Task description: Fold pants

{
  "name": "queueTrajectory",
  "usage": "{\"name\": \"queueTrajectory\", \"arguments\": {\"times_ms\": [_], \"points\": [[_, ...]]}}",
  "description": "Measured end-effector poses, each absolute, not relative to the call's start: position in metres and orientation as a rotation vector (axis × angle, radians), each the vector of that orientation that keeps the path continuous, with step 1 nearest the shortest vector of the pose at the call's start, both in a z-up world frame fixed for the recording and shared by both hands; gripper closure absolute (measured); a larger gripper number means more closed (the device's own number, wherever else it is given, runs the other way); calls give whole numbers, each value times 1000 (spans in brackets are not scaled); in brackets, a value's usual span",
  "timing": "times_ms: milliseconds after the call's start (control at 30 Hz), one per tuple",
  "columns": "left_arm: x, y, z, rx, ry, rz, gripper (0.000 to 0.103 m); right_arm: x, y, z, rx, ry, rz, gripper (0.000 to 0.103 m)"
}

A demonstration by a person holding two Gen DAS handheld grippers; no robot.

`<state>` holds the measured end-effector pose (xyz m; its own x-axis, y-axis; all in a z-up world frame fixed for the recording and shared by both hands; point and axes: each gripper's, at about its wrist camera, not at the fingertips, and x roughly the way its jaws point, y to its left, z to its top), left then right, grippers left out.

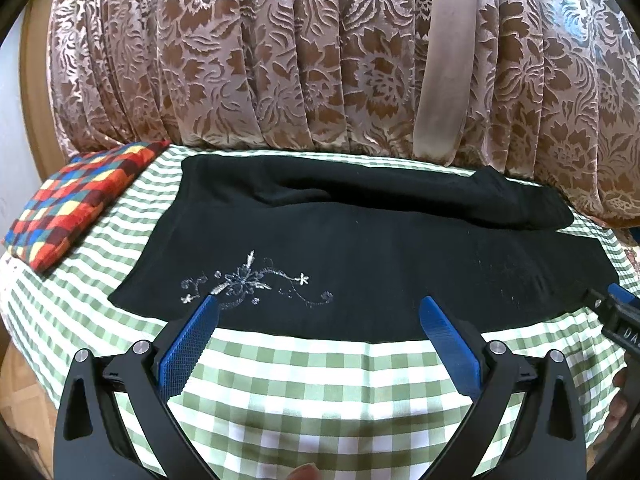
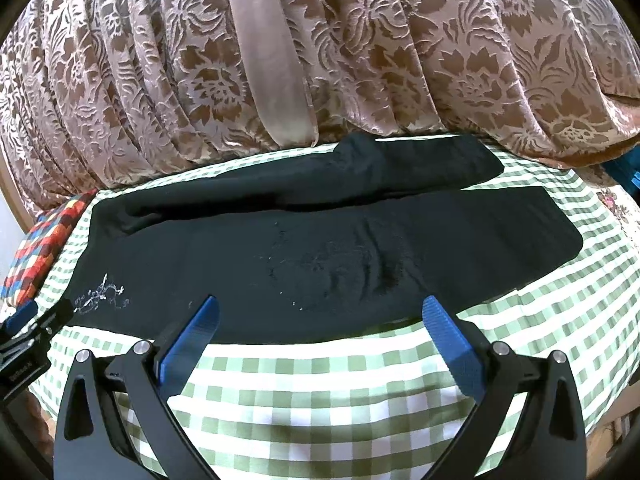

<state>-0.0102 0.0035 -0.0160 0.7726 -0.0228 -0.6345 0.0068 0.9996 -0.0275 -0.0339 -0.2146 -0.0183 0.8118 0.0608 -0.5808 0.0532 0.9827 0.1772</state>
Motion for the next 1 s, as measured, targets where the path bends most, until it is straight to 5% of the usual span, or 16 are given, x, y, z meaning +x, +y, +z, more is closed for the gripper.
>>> {"name": "queueTrajectory", "arguments": {"times_ms": [467, 667, 767, 900, 1000], "points": [[21, 109, -83, -470, 927, -57, 3, -44, -364, -56, 616, 726, -14, 2], [18, 161, -89, -616, 882, 67, 3, -44, -457, -82, 869, 695, -160, 4], [19, 179, -92, -704, 863, 74, 3, -33, -484, -100, 975, 696, -170, 17], [24, 185, -92, -796, 852, 48, 8, -18, -502, -108, 1030, 643, -185, 19], [32, 186, -93, -853, 849, 2, 26, -5, -512, -112, 1054, 631, -190, 43]]}}
